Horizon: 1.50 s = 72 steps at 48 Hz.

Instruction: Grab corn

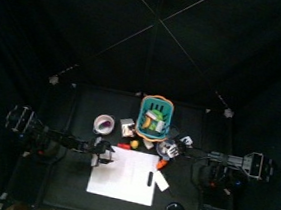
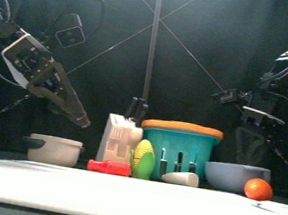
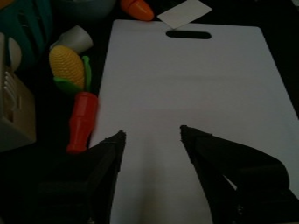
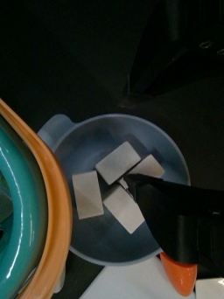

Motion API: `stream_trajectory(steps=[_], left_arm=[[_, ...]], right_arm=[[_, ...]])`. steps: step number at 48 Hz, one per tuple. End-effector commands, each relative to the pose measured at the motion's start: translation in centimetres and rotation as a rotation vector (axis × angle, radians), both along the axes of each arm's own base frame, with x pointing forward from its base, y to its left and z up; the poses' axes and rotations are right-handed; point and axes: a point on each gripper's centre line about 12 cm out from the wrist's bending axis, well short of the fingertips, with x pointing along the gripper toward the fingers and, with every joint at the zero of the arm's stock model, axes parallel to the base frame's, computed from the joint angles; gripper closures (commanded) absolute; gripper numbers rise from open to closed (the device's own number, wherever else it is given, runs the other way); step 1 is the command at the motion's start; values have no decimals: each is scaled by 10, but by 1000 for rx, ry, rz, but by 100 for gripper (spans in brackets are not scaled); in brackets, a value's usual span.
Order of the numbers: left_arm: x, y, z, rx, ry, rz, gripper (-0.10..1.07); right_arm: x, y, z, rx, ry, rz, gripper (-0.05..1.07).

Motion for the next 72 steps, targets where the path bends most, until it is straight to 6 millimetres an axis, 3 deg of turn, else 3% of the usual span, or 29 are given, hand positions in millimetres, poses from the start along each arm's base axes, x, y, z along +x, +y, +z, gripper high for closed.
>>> stream_trajectory(steps=[1, 11, 19, 36, 50, 57, 67, 72], left_arm=[[7, 0, 8, -4, -31, 3, 8], [18, 1, 13, -21, -51, 28, 7], [42, 2, 10, -26, -46, 42, 7], [93, 29, 10, -45, -37, 125, 6], [104, 43, 23, -136, -32, 231, 6], [113, 45, 35, -103, -27, 206, 6], [122, 49, 35, -58, 65, 154, 7], [124, 49, 38, 43, 65, 87, 7]], right_arm=[[14, 12, 21, 0, -83, 44, 9], [32, 56, 46, 55, -181, 169, 9], [31, 70, 43, 68, -171, 214, 9], [20, 71, 25, 76, -116, 216, 9], [18, 71, 23, 72, -110, 220, 9], [18, 70, 23, 68, -109, 219, 9], [18, 69, 22, 68, -106, 218, 9], [18, 69, 21, 69, -104, 217, 9]])
